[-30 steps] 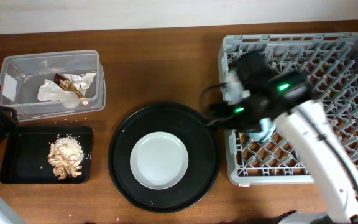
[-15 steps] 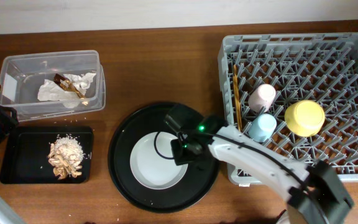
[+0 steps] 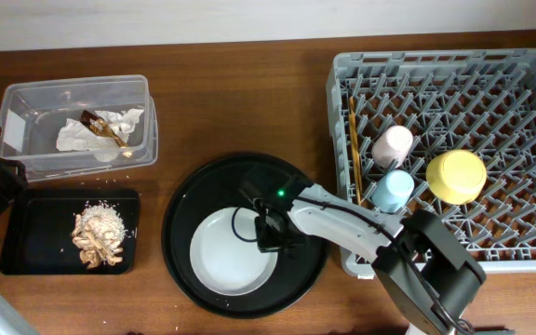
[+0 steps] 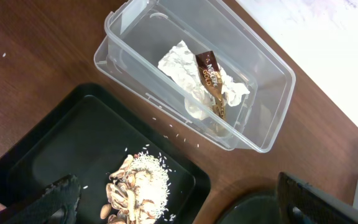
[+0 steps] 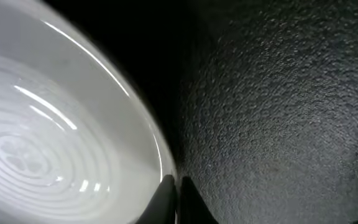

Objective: Sort waste into correct bins and load items into the dishwasher rack
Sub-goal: 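Lift the white plate with the right gripper and stand it upright in the rack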

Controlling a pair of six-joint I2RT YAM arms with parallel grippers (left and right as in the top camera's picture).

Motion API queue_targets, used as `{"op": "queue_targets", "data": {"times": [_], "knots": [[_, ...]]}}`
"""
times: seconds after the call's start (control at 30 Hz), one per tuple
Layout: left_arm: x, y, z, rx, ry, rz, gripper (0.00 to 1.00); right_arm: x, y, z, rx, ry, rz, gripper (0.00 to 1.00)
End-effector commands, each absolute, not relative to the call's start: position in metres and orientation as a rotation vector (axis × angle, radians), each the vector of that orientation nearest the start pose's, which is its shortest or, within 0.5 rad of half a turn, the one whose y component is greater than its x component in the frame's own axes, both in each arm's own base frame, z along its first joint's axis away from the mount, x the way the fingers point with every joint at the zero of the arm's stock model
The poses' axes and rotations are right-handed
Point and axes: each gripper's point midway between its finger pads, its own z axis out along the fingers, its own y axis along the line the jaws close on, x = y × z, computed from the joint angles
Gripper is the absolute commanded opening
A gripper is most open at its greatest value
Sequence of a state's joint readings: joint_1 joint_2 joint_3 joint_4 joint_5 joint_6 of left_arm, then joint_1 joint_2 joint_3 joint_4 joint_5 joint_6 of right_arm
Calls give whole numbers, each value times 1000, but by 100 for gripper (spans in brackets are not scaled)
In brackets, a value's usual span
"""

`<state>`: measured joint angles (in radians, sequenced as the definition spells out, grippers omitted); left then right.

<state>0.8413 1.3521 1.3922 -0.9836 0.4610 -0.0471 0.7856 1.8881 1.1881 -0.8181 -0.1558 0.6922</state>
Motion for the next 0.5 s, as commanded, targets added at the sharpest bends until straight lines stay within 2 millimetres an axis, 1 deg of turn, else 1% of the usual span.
{"op": "queue_targets", "data": {"times": [0.0,0.03,0.07,0.13,0.17,0.2,0.23,0.27,0.3,0.37,0.4,0.43,0.47], "knots": [[283,201,260,-866,2218,-229,99,227,253,23,-141,3170,209,4],[283,201,260,-866,2218,-229,99,236,248,41,-114,3137,203,4],[283,201,260,-866,2218,-229,99,251,235,71,-69,3077,182,4],[283,201,260,-866,2218,-229,99,272,207,118,23,2971,112,4],[283,201,260,-866,2218,-229,99,283,189,149,72,2902,86,4],[283,201,260,-866,2218,-229,99,292,173,181,79,2827,90,4],[283,201,260,-866,2218,-229,99,304,149,221,119,2720,86,4],[283,201,260,-866,2218,-229,99,310,130,244,162,2649,58,4],[283,201,260,-866,2218,-229,99,318,93,276,270,2526,-26,4],[283,201,260,-866,2218,-229,99,323,45,297,408,2401,-180,4],[283,201,260,-866,2218,-229,99,325,10,305,511,2332,-311,4],[283,201,260,-866,2218,-229,99,329,-6,306,568,2300,-369,4],[283,201,260,-866,2218,-229,99,336,-17,305,612,2278,-398,4]]}}
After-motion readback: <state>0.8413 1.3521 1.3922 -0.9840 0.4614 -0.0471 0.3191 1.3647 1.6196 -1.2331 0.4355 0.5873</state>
